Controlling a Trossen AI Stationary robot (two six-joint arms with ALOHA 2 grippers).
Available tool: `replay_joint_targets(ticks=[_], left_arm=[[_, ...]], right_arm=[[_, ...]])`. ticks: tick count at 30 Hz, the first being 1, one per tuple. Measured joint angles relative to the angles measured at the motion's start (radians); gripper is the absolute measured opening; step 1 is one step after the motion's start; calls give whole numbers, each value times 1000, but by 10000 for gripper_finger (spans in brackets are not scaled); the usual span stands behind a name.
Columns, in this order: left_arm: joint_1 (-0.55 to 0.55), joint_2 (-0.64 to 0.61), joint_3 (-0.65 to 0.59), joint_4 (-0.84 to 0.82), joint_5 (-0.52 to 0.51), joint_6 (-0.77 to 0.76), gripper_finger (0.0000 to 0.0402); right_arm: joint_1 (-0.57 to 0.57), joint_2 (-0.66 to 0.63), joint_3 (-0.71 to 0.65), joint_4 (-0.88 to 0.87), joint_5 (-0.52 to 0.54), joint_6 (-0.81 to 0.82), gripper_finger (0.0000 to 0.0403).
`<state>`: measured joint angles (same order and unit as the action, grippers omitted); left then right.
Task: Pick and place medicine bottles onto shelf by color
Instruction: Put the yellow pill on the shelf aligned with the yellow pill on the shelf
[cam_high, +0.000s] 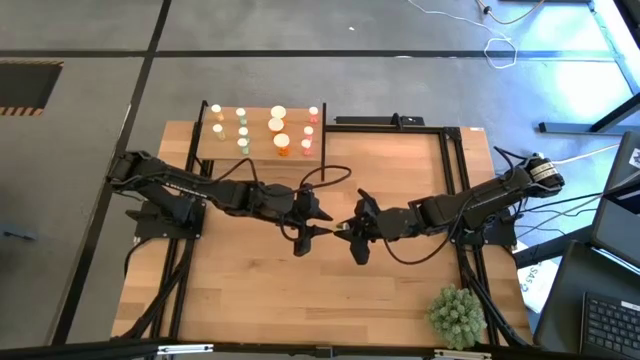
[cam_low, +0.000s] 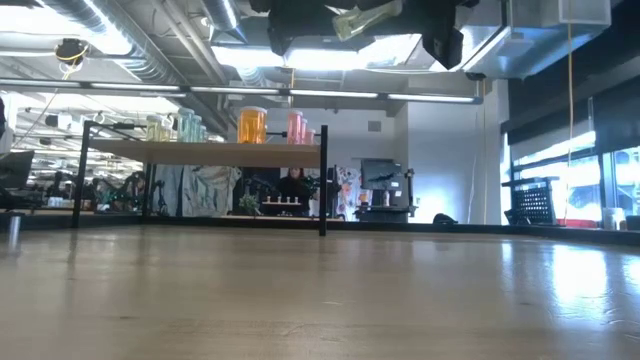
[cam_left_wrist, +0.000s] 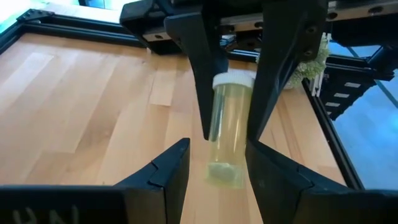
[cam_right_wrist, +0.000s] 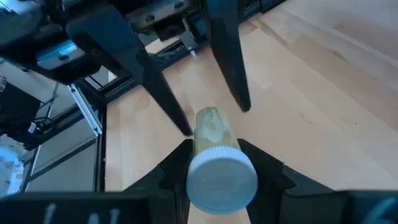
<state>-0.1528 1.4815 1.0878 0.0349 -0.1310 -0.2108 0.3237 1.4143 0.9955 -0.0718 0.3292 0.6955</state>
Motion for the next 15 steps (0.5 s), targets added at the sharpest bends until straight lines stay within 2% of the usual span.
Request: replay_joint_targets(ticks=[15], left_arm=[[0,44,2,13,47,-16,151]], right_arm=[[0,-2,1,17,-15,-21,113]])
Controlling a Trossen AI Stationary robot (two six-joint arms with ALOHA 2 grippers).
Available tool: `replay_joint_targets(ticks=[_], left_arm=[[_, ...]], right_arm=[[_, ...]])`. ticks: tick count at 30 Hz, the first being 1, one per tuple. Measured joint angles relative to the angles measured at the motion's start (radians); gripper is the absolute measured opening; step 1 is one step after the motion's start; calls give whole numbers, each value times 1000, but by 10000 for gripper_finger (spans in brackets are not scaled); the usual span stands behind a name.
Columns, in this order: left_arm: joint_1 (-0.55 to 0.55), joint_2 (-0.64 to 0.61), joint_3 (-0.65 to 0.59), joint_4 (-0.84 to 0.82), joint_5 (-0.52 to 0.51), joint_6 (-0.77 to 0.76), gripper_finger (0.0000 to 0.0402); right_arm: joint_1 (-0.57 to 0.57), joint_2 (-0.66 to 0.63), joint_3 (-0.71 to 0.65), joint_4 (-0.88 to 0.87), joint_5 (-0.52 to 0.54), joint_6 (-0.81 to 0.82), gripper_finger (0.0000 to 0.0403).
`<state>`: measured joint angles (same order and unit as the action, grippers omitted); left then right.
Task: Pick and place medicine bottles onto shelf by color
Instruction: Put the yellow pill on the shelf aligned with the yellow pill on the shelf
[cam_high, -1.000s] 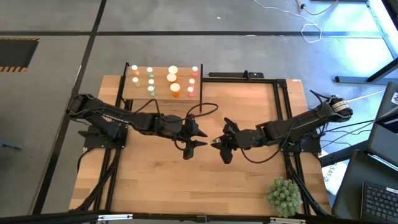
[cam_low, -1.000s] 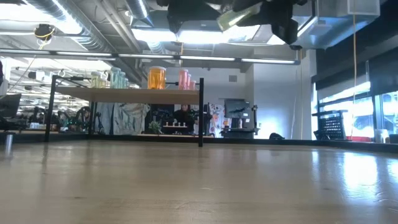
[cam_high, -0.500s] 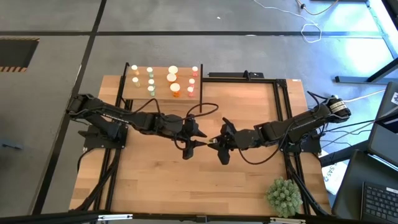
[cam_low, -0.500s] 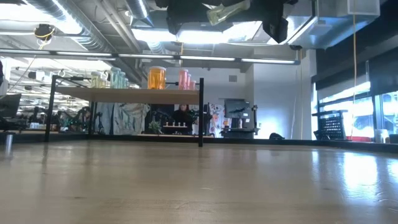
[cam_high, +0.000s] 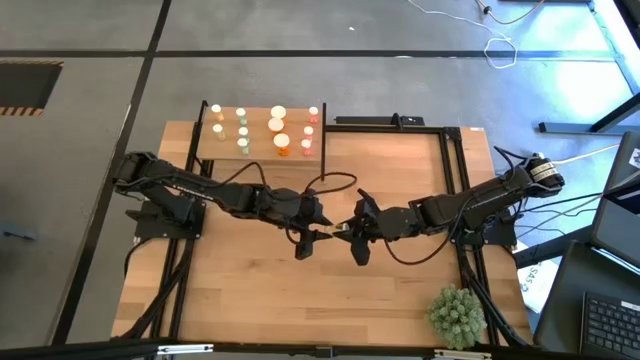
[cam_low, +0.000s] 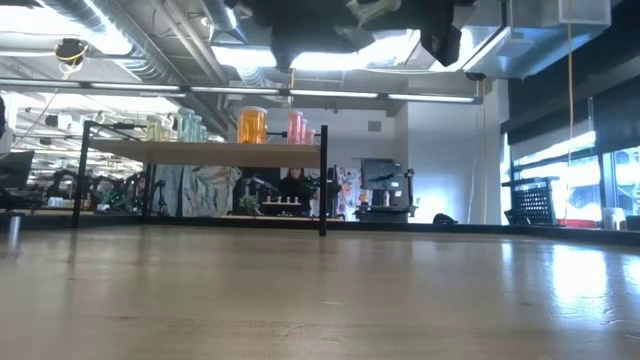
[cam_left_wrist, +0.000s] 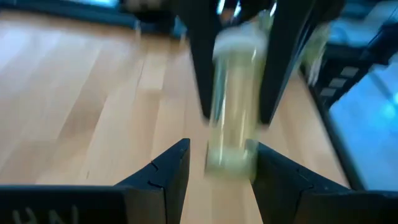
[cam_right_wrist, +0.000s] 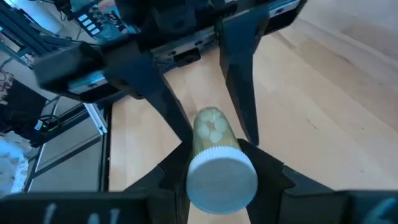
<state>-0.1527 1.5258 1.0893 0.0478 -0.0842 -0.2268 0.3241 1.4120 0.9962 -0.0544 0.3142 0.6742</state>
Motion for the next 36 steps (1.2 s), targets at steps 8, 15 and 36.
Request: replay_joint_targets(ticks=[8,15,36], left_arm=[[0,0,-1,-5,1,-2,151],[0,0,9,2,1,-3,151],[85,10,159,-229,226,-100,151]], right_arm=[[0,1,0,4,-1,-1,113],[0,1,0,-1,-5,-1,113],[-21,0,0,-7,-136,-5,113]])
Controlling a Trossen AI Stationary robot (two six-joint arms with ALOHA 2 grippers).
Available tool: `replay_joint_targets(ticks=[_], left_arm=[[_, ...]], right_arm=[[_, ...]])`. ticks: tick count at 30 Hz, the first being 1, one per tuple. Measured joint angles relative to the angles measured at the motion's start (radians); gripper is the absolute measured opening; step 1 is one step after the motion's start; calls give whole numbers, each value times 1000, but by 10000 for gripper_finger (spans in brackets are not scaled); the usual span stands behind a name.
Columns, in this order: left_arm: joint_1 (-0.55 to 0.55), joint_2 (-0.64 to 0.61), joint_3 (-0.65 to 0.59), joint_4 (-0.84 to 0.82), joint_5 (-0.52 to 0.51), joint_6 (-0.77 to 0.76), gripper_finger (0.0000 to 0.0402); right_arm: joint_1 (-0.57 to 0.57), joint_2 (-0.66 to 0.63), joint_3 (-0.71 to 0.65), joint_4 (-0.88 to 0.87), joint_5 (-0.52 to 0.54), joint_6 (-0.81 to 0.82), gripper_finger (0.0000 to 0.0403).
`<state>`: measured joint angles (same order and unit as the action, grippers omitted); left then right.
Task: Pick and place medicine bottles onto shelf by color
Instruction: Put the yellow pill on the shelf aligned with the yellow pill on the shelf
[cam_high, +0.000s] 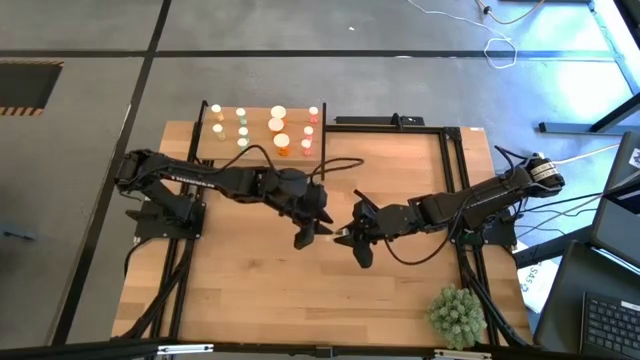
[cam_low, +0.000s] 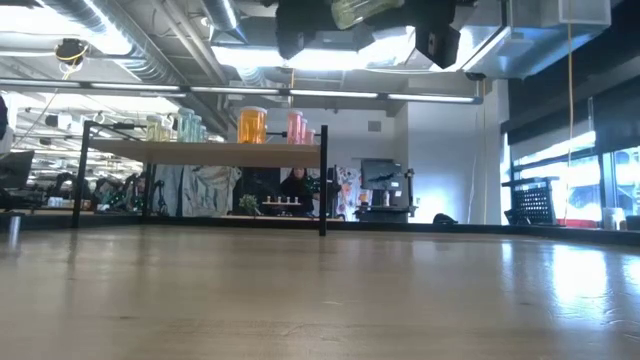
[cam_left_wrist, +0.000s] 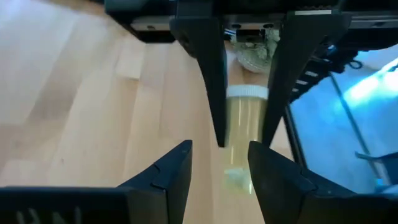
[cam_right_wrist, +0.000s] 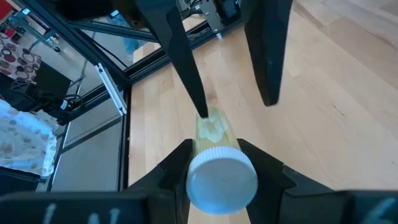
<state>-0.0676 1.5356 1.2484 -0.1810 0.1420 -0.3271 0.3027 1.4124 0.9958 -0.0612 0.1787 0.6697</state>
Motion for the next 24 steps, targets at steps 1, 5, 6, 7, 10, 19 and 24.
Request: replay_joint_targets(ticks=[1,5,6,7,10,19,24], left_arm=[[4,-1,0,-10,14,-9,151],[6,-1,0,-63,45,-11,151],[5,-1,0,-60,60,-11,151],[5,-1,0,-55,71,-11,151],[5,-1,0,-55,69,-14,151],[9,-1,-1,-48,53,-38,151],[9,18,-3,-7,62,-49,151]], right_arm=[[0,0,0,-2,0,1,113],[0,1,0,-18,0,1,113],[0,1,0,-22,1,1,113],[0,1,0,-25,1,1,113],[0,1,0,-27,1,1,113],[-3,1,0,-26,3,-20,113],[-9,1,0,-23,3,-20,113]])
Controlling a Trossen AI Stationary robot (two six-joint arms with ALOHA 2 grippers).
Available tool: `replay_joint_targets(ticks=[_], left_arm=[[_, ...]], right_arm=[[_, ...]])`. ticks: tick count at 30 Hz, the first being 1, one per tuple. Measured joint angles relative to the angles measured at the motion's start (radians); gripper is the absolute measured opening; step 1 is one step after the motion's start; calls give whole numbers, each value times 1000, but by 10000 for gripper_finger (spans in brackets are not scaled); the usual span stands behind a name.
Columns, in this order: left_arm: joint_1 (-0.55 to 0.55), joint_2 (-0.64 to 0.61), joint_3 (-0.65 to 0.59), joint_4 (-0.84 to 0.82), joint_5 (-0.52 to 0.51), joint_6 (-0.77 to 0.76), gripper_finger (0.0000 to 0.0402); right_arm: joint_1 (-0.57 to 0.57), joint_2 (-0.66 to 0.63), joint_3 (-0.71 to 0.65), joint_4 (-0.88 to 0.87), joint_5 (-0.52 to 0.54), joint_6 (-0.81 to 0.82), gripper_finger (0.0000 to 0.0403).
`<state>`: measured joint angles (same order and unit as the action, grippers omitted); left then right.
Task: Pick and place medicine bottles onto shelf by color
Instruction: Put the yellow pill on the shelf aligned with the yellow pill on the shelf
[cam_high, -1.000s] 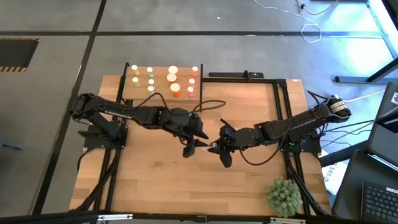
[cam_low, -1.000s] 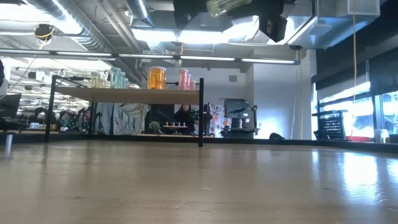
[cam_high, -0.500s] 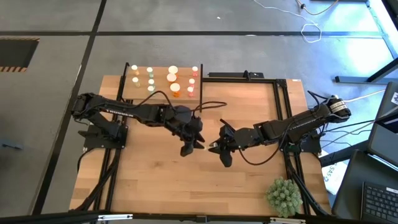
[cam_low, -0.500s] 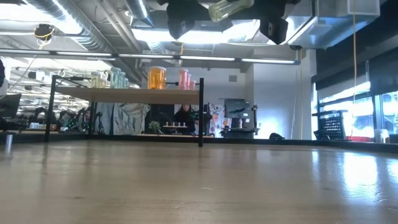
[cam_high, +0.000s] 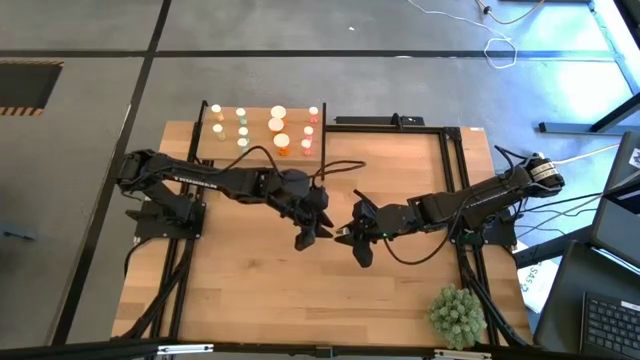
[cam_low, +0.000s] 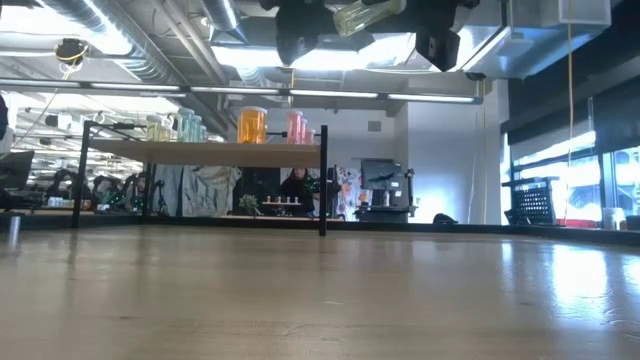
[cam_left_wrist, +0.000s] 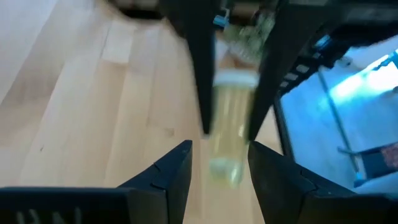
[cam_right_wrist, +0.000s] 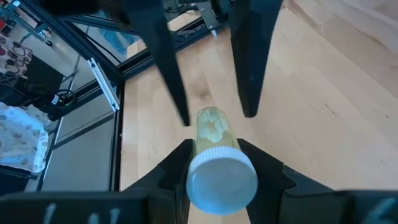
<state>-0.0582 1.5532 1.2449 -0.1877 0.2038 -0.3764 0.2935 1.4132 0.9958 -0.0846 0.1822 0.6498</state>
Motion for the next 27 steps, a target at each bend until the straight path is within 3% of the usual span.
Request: replay_joint_targets(ticks=[27], left_arm=[[0,41,1,24,17,20,151]], right_arm=[[-10,0,0,7,-4,-1,113]])
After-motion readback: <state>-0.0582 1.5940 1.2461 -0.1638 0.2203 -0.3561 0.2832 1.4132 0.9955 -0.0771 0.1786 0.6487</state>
